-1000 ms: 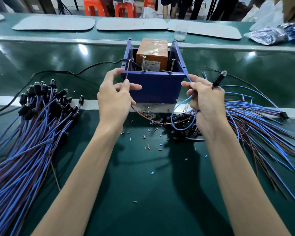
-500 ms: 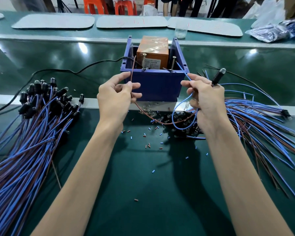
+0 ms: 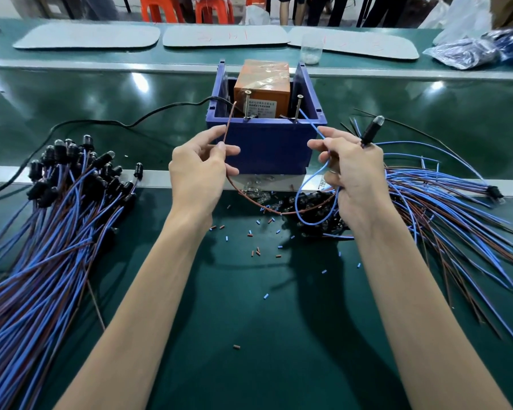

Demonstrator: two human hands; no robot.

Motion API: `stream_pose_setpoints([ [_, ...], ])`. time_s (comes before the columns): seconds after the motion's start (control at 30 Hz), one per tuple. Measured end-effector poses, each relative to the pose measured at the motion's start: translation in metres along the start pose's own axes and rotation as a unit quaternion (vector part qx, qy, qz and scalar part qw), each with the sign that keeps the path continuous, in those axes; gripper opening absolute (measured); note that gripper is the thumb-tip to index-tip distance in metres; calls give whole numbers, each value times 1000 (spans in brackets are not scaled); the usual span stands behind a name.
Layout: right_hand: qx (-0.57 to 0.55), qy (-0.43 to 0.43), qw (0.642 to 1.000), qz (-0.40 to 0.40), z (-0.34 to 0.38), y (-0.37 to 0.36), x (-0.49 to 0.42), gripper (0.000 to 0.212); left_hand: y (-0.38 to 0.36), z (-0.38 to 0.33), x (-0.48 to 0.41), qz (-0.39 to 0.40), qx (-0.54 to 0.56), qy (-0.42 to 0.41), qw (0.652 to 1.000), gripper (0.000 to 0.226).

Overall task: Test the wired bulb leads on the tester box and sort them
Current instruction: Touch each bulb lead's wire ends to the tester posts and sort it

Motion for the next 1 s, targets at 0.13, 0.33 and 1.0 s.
stream_pose_setpoints([
  [0.13,4,-2,1000,1,0,0,1,25,-1,0,1,7,2,3,1000,30],
  [0.33,5,0,1000,-1,1,0,2,26,-4,-1,2,15,-7,11,1000,32],
  [1.0,3,0,1000,-24,-2,3,-5,28,-1,-2,1,1,-4,40,999,36],
])
Point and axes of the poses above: each hand's wrist, its own x-axis away from the middle knuckle, its own y-axis out of the back of the hand, z = x × y, the point moved 6 cm from there along -x, towards the middle knuckle, and after that the axes turned 15 degrees about -y, right-handed, at the moved point
